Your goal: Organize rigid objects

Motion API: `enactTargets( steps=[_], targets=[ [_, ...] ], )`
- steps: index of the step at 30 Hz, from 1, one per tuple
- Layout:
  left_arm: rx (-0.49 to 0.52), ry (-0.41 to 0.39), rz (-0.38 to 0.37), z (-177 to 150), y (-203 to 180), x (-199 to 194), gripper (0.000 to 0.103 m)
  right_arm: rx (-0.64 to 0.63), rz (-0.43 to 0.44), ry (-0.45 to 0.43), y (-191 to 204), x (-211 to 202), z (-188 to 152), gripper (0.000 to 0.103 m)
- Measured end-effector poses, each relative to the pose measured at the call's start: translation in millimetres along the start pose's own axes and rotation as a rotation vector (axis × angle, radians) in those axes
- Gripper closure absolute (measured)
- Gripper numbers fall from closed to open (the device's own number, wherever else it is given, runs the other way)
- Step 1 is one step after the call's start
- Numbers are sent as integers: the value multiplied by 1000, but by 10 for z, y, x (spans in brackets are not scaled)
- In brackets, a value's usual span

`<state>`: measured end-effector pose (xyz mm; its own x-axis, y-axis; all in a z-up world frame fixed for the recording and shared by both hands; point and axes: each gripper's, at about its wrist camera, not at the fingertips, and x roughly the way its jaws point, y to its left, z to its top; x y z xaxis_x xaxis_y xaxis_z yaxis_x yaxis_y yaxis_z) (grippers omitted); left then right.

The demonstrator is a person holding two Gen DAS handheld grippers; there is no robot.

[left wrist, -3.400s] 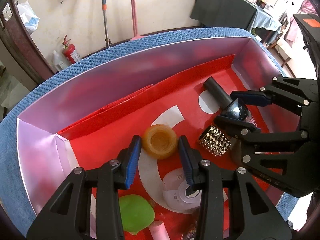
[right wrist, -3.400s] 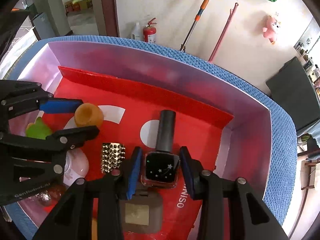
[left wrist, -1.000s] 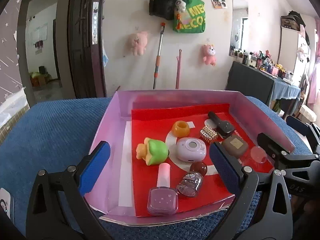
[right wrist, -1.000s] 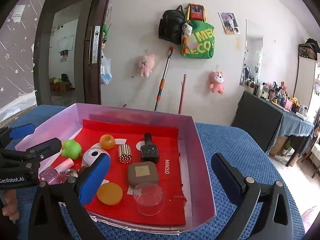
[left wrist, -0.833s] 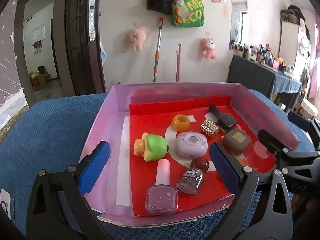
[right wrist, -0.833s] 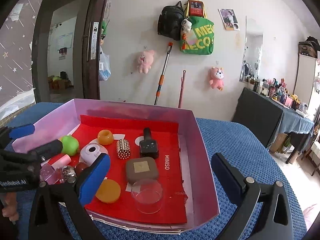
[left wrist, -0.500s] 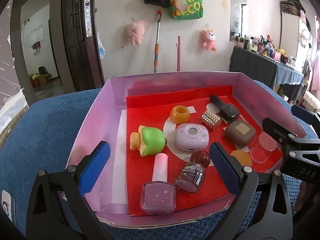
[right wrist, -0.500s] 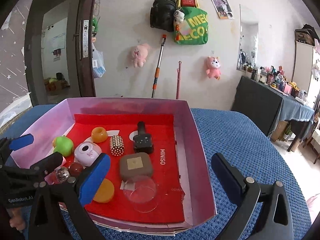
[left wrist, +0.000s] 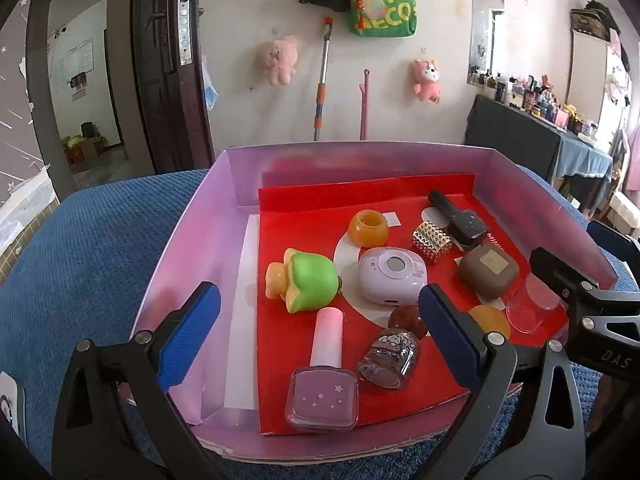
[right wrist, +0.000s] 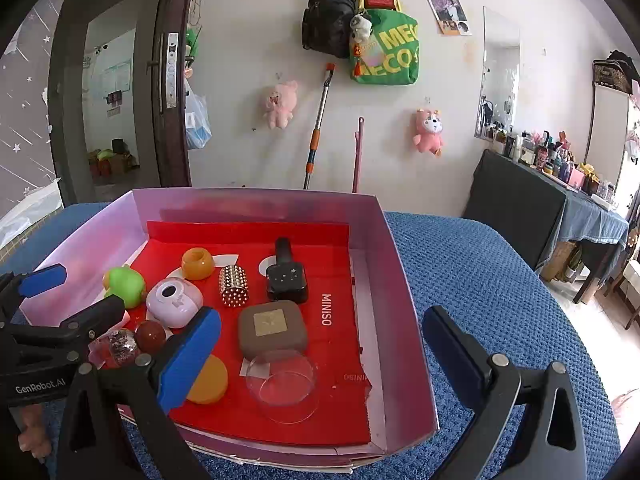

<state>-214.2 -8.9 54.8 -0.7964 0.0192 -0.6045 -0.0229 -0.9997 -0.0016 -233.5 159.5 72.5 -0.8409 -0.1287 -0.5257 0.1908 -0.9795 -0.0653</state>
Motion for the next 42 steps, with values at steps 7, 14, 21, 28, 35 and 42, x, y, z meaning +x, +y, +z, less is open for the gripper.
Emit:
enactTargets(
  steps=[7, 14, 21, 28, 35, 42],
  targets=[
    [-5, -13, 0, 4, -5, -5, 2, -6, -2, -3, 4, -7, 1, 0],
    [7, -38, 4, 16, -32, -40, 2, -8, -1, 0, 5, -19, 6, 0],
    [16, -45, 5, 20, -52, -51, 2, -6, -3, -2, 0, -26, 16, 0],
    [16, -45, 5, 19, -53, -50, 2, -1, -4, -4, -17, -28, 23, 0],
    [12, -43, 7, 19, -51, -52, 2, -1, -4, -4, -21, -28, 22, 0],
    [11, -43, 7, 19, -50, -49, 2, 0, -4, -4, -23, -28, 22, 0]
  ],
)
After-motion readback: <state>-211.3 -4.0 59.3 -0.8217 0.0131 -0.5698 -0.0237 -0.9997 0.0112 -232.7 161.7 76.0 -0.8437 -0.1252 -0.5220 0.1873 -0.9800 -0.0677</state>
